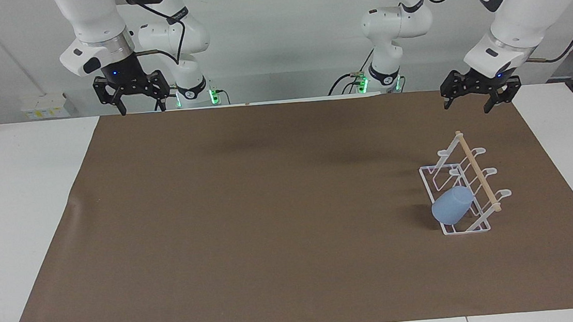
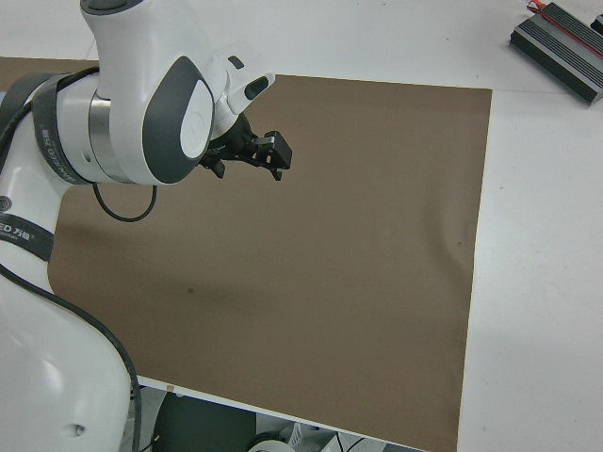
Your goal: Hang cup on cup holder
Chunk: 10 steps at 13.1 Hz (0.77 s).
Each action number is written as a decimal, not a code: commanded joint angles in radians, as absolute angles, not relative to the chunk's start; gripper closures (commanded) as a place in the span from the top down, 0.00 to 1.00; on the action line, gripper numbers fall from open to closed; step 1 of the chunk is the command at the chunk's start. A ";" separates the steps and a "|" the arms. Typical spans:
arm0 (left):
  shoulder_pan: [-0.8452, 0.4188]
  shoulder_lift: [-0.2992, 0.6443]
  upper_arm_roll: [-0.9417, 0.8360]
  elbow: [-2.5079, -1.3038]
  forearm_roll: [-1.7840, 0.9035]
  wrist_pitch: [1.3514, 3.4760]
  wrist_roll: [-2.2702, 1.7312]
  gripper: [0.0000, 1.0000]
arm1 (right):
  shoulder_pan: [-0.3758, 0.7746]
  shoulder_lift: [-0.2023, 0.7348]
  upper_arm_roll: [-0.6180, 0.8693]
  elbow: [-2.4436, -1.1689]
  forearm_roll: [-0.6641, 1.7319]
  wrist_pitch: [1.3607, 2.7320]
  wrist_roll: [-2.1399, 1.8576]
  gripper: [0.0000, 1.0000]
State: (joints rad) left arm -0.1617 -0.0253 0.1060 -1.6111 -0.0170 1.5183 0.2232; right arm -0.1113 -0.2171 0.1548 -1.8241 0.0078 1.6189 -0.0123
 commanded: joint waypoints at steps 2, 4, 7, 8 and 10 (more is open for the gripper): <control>-0.190 0.004 0.160 -1.487 -0.063 1.401 0.199 1.00 | -0.129 -0.229 0.160 -1.829 0.032 1.624 -0.032 1.00; -0.176 0.038 0.147 -1.408 -0.052 1.393 0.196 1.00 | -0.129 -0.229 0.160 -1.830 0.032 1.624 -0.031 1.00; -0.193 0.020 0.144 -1.420 -0.052 1.446 0.199 1.00 | -0.129 -0.230 0.160 -1.827 0.032 1.624 -0.032 1.00; -0.193 0.014 0.144 -1.439 -0.052 1.460 0.199 1.00 | -0.129 -0.233 0.158 -1.819 0.032 1.624 -0.031 1.00; -0.184 0.005 0.146 -1.453 -0.052 1.465 0.201 1.00 | -0.129 -0.236 0.153 -1.809 0.032 1.624 -0.031 1.00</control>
